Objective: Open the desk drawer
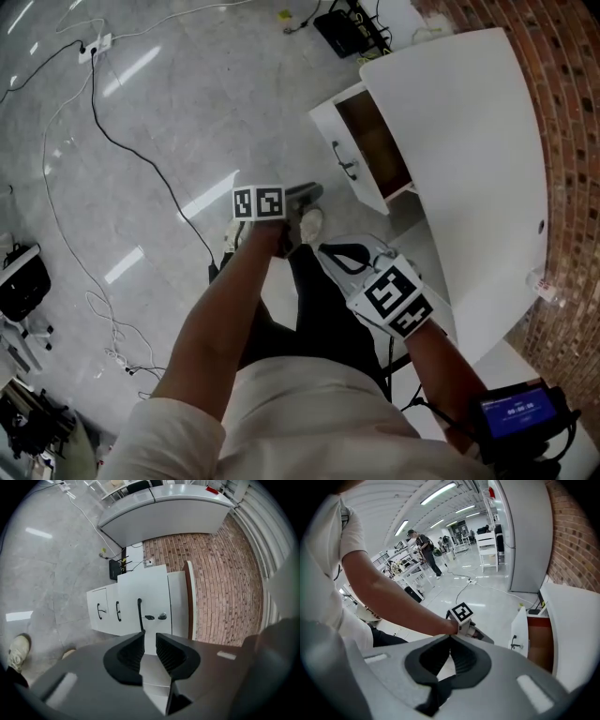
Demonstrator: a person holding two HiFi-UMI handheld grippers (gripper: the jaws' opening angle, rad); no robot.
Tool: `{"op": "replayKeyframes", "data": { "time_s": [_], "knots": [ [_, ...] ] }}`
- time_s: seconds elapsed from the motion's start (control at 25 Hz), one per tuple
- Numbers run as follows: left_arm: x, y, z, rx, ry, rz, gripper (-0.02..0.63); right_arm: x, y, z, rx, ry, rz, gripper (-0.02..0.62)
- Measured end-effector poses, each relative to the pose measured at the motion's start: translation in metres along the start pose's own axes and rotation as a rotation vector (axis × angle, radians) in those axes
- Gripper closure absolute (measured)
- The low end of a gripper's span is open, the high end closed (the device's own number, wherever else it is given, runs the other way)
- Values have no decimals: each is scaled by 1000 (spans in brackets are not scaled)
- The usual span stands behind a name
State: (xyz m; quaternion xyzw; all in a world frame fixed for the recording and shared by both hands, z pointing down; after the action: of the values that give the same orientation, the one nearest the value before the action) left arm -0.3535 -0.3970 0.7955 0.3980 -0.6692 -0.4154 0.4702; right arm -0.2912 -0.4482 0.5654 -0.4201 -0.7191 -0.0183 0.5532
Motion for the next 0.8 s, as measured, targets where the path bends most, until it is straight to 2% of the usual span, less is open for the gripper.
{"op": "replayKeyframes", "data": {
  "time_s": [0.24,0.48,0.8],
  "knots": [
    [-77,-35,1,64,44,-39,526,-5,58,19,16,-63,-43,592],
    [-138,-59,9,132,88,-70,545,-5,93,28,32,-116,-76,592],
    [-198,-121,24,246,161,-126,603,-21,122,41,65,-180,-127,592]
  ]
}}
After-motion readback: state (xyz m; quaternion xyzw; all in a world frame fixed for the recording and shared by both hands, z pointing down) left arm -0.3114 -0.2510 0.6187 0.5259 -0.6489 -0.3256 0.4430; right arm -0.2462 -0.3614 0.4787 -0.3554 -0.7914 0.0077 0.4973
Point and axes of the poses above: the fingertips, and each gripper's own axes: x forward along the fingers, y to its left, z out of its top, the point moved 7 cm from there along -x, backward along the fingers, and after that the axes turned 11 degrees about x, right-handed, at the moved point
